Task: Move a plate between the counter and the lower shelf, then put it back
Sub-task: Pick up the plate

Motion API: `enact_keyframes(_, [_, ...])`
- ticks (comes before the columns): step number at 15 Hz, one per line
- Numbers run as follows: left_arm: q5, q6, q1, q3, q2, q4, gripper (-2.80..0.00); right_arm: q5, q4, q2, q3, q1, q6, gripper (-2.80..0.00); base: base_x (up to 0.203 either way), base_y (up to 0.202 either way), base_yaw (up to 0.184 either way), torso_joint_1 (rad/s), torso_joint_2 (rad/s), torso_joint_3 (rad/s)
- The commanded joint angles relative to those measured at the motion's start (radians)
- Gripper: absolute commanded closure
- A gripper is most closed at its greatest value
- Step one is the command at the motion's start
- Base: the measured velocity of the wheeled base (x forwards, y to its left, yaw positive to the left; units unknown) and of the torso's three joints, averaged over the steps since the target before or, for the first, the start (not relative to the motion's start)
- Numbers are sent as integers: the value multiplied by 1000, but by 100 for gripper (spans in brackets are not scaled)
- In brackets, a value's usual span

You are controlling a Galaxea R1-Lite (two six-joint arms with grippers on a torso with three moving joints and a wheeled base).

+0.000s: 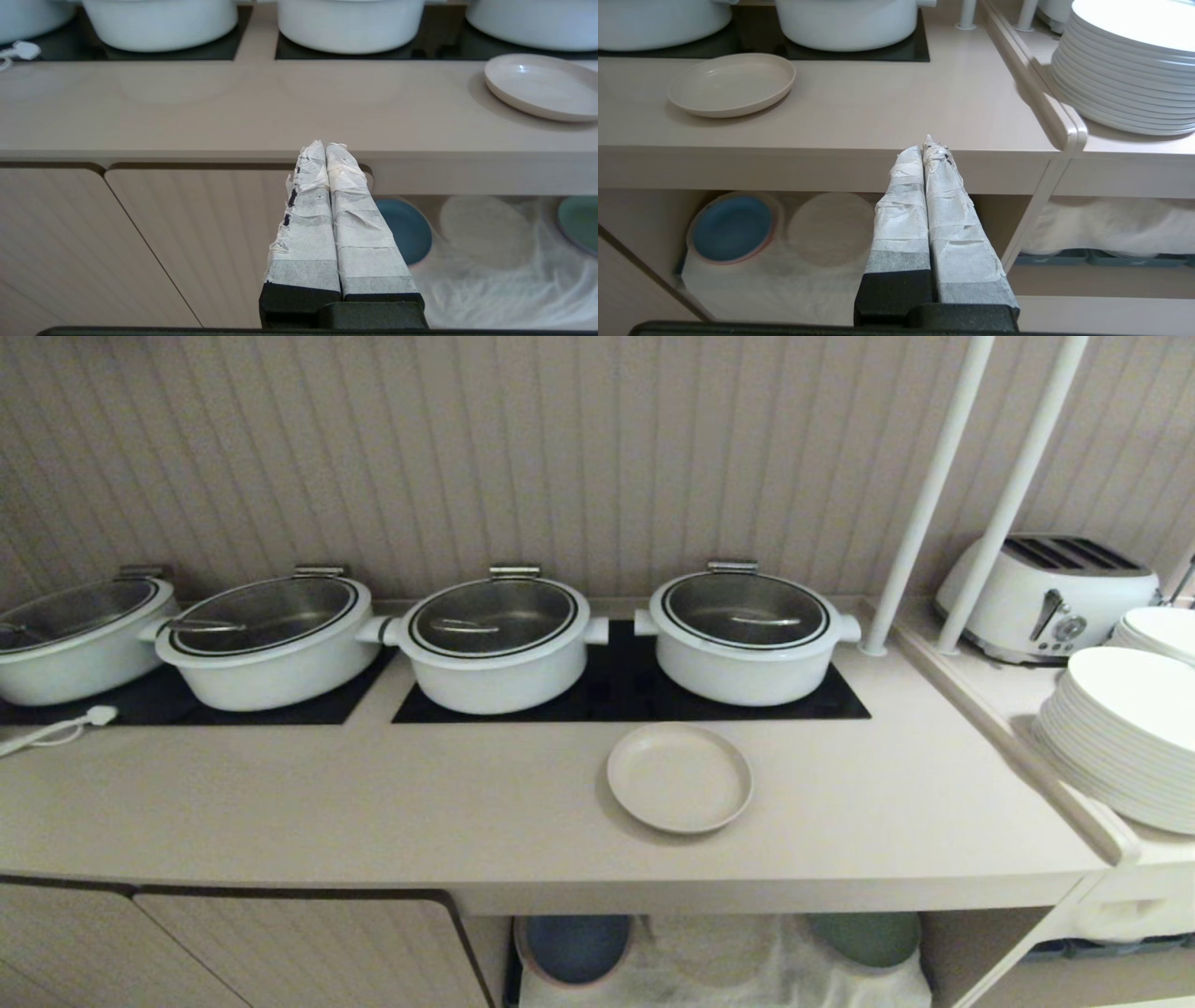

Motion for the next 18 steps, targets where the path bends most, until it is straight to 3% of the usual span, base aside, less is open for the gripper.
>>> enact_keyframes(1, [1, -1, 0, 0, 0, 0, 0, 0, 0, 1, 0, 0, -1, 0, 0, 0, 0, 0, 0, 0])
enact_keyframes(18, [1, -4, 0, 0, 0, 0, 0, 8, -2, 1, 1, 0, -18, 0, 0, 0, 0, 0, 0, 0])
